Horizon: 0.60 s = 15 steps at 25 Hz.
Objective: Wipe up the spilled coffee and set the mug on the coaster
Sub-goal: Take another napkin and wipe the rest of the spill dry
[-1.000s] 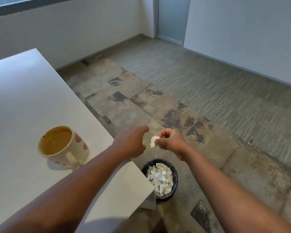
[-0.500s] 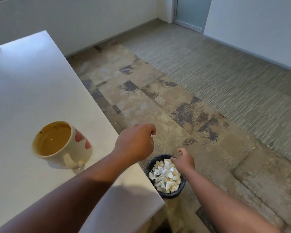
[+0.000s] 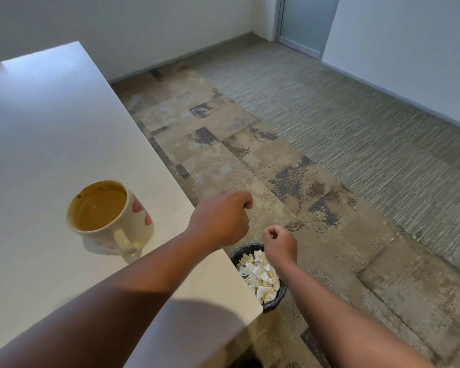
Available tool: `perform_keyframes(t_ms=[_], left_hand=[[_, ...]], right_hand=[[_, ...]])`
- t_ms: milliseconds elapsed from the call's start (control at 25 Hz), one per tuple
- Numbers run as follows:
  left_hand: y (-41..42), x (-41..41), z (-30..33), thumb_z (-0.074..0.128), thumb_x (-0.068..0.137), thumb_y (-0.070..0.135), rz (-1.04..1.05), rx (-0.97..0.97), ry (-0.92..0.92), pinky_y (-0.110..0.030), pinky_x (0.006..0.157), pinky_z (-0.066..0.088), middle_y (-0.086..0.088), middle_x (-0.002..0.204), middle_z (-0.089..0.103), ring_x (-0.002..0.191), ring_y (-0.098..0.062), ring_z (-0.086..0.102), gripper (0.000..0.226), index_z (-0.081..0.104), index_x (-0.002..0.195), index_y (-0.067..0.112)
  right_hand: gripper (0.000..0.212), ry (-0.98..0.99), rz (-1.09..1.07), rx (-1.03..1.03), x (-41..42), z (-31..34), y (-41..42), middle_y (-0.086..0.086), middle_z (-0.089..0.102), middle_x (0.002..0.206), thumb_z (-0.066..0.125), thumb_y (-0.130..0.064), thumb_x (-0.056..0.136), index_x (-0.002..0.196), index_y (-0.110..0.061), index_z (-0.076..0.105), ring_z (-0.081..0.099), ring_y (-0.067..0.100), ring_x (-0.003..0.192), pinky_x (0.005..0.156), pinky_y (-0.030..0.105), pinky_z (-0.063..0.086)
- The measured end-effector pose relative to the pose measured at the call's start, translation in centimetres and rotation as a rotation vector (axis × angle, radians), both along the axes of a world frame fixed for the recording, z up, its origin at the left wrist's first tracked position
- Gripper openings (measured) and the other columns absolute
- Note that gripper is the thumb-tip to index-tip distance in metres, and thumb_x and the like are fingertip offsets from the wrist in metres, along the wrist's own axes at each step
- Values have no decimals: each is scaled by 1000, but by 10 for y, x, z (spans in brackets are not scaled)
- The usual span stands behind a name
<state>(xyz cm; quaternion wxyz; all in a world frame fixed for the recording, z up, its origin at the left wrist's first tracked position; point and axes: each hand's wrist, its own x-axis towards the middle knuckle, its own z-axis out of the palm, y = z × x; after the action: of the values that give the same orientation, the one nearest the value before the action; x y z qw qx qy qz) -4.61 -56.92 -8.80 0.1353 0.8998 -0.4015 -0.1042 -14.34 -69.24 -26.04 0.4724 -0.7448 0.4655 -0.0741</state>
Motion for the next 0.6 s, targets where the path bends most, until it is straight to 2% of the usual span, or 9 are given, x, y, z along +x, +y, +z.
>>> perform_keyframes(t_ms=[200, 280, 400, 520, 600], left_hand=[[5, -9, 14, 48, 90, 17, 14, -99, 12, -33, 61, 50, 7, 88, 68, 74, -20, 59, 26, 67, 105, 27], [9, -17, 22, 49, 87, 14, -11, -154, 31, -36, 60, 52, 5, 85, 68, 73, -20, 61, 22, 67, 96, 24], [17, -27, 35, 49, 88, 6, -34, -228, 53, -42, 70, 56, -1, 94, 69, 81, -21, 63, 25, 69, 98, 18], [31, -26, 54, 50, 84, 0, -53, -311, 28, -44, 73, 54, -6, 96, 68, 84, -24, 61, 27, 70, 99, 12], [46, -25, 70, 51, 82, -2, -61, -338, -18, -43, 74, 54, -6, 99, 68, 87, -23, 61, 29, 70, 100, 11]], right_hand=[[16, -271, 32, 152, 19, 60, 19, -4, 66, 64, 60, -22, 91, 78, -23, 69, 50, 11, 52, 47, 28, 41], [13, -376, 68, 201, 25, 90, 28, 0, 71, 67, 61, -22, 86, 77, -19, 70, 59, 16, 57, 50, 35, 47], [17, -459, 118, 231, 31, 132, 40, 5, 77, 78, 56, -19, 81, 81, -17, 72, 75, 24, 78, 64, 43, 61], [22, -511, 153, 244, 33, 163, 49, 6, 77, 76, 54, -5, 75, 81, -14, 74, 76, 26, 77, 57, 35, 60], [27, -551, 194, 229, 36, 185, 59, 5, 77, 74, 52, -1, 73, 79, -15, 74, 76, 21, 72, 52, 27, 56]])
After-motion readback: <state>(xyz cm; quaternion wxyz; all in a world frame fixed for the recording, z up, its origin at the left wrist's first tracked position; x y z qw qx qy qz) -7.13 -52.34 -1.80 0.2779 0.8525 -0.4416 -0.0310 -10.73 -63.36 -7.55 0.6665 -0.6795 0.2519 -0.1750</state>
